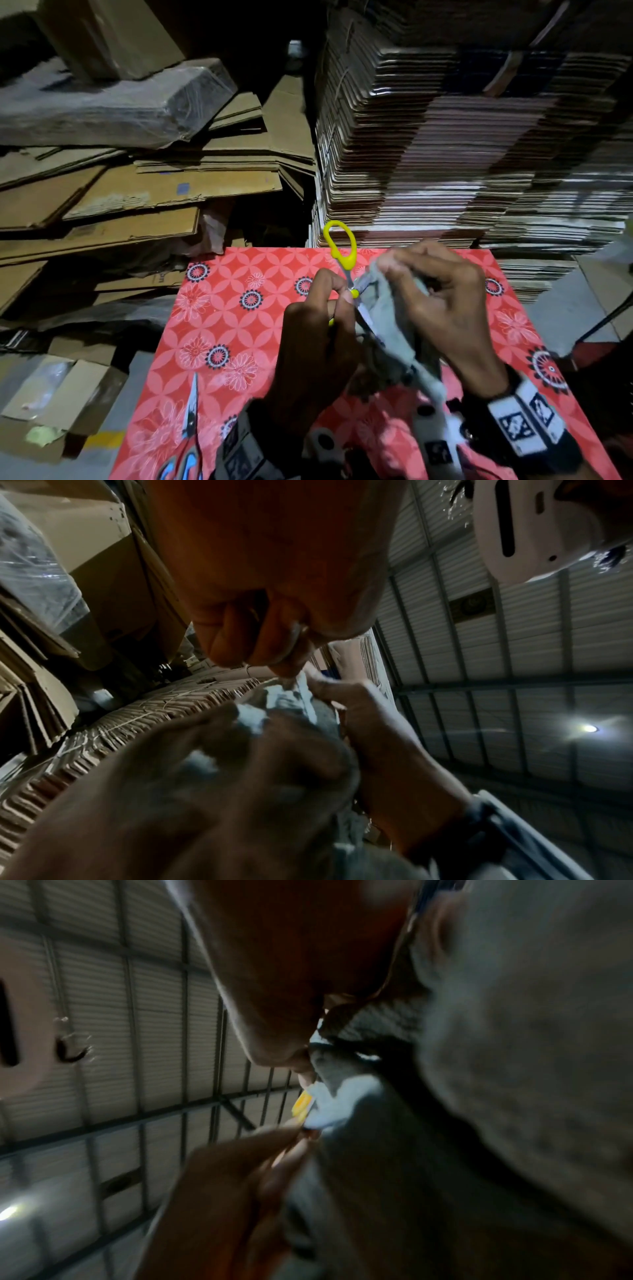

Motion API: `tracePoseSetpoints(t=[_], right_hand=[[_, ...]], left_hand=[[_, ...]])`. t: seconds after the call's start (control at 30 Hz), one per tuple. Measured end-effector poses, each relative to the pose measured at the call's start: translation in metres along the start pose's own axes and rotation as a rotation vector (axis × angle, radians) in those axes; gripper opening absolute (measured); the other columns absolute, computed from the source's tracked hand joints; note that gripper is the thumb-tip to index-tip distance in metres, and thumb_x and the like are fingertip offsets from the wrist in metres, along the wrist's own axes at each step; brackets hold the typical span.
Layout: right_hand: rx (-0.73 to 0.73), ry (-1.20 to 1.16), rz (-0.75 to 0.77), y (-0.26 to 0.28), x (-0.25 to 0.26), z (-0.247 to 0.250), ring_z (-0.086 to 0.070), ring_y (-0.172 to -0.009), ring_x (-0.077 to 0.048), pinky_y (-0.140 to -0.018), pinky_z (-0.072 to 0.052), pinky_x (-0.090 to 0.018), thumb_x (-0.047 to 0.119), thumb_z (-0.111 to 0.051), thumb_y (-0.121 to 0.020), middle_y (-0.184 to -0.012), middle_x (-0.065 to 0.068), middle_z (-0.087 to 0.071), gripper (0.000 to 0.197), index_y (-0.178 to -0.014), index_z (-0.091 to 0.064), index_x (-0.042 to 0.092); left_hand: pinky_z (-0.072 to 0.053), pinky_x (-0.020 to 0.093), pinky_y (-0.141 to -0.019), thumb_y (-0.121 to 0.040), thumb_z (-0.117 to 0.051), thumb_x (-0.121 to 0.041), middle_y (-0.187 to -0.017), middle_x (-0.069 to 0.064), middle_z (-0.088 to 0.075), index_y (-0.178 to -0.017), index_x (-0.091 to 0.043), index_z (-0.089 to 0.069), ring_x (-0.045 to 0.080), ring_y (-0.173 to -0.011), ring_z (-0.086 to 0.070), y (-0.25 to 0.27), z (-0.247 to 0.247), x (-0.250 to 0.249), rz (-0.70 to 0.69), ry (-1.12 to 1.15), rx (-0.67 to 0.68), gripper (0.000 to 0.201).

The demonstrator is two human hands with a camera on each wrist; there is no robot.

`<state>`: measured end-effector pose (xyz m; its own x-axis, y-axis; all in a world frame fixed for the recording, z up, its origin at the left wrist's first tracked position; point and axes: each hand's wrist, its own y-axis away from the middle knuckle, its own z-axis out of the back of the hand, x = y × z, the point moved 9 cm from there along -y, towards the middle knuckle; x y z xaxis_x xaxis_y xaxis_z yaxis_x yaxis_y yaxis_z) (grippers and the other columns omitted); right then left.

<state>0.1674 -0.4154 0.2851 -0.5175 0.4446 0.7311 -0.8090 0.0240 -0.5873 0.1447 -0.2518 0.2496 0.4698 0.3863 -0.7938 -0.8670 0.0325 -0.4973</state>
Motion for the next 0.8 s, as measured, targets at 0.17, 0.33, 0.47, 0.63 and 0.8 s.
tracePoseSetpoints(t=[0.17, 0.33, 0.47, 0.63, 0.8], right_hand=[[0.034, 0.003, 0.006, 0.016, 0.012, -0.014, -0.065, -0.078, -0.007, -0.067, -0.049, -0.024, 0.012, -0.075, -0.090, -0.082, 0.009, -0.067, 0.022, -0.092, -0.081, 0.033], [-0.021, 0.013, -0.015, 0.003, 0.000, 0.001, -0.064, -0.076, -0.012, -0.065, -0.050, -0.035, 0.024, -0.074, -0.091, -0.080, 0.002, -0.066, 0.013, -0.094, -0.079, 0.036], [-0.035, 0.006, -0.036, 0.009, 0.006, -0.001, -0.062, -0.076, -0.010, -0.065, -0.046, -0.027, 0.019, -0.074, -0.091, -0.078, 0.004, -0.065, 0.014, -0.093, -0.081, 0.031], [0.054, -0.010, -0.004, 0.010, 0.009, -0.008, -0.065, -0.076, -0.011, -0.064, -0.049, -0.030, 0.016, -0.076, -0.089, -0.080, 0.003, -0.067, 0.020, -0.094, -0.080, 0.035], [-0.024, 0.020, 0.008, 0.010, 0.012, -0.005, -0.063, -0.076, -0.007, -0.067, -0.046, -0.022, 0.018, -0.076, -0.090, -0.080, 0.007, -0.065, 0.013, -0.095, -0.081, 0.029]], left_hand=[[-0.035, 0.033, -0.043, -0.106, -0.045, -0.020, -0.051, 0.003, -0.050, -0.097, -0.018, -0.051, 0.010, -0.041, -0.049, -0.001, 0.004, 0.001, -0.018, -0.028, -0.037, 0.011], [-0.028, 0.023, -0.042, -0.105, -0.046, -0.016, -0.048, 0.003, -0.046, -0.097, -0.018, -0.053, 0.009, -0.038, -0.044, 0.001, 0.002, -0.002, -0.012, -0.018, -0.006, 0.011], [-0.030, 0.017, -0.045, -0.105, -0.046, -0.013, -0.049, 0.002, -0.051, -0.097, -0.014, -0.053, 0.009, -0.040, -0.049, -0.001, 0.003, -0.004, -0.026, -0.021, -0.022, 0.009], [-0.029, 0.021, -0.045, -0.105, -0.048, -0.016, -0.050, 0.000, -0.049, -0.096, -0.017, -0.053, 0.010, -0.041, -0.048, -0.001, 0.004, -0.002, -0.009, -0.024, -0.022, 0.010], [-0.034, 0.027, -0.045, -0.104, -0.047, -0.015, -0.049, 0.001, -0.051, -0.097, -0.017, -0.052, 0.011, -0.041, -0.050, -0.004, 0.006, -0.005, -0.043, -0.044, -0.052, 0.009]])
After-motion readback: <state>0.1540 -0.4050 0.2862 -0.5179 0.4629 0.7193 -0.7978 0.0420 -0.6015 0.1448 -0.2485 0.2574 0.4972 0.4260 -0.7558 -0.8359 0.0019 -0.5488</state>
